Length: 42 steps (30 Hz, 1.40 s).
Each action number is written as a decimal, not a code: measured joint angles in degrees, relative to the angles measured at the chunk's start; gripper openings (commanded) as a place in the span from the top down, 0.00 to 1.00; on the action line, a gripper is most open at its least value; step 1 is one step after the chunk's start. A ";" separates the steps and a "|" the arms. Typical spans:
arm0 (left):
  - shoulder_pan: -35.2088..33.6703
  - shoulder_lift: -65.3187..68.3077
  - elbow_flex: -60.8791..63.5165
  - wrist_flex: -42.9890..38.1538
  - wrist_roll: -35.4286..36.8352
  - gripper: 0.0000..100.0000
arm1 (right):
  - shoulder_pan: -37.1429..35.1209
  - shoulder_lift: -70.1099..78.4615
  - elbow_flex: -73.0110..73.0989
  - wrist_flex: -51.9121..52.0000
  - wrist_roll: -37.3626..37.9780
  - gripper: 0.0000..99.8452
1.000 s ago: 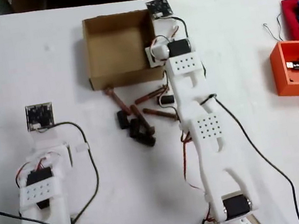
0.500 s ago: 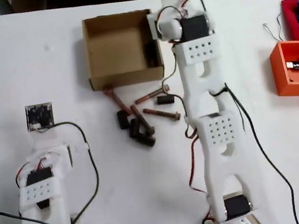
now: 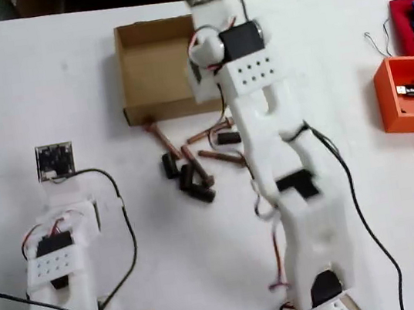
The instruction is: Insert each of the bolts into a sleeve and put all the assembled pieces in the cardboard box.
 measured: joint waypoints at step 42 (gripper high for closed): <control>0.00 0.00 0.00 0.00 0.00 0.95 | -16.09 -10.29 66.55 -39.03 36.22 0.94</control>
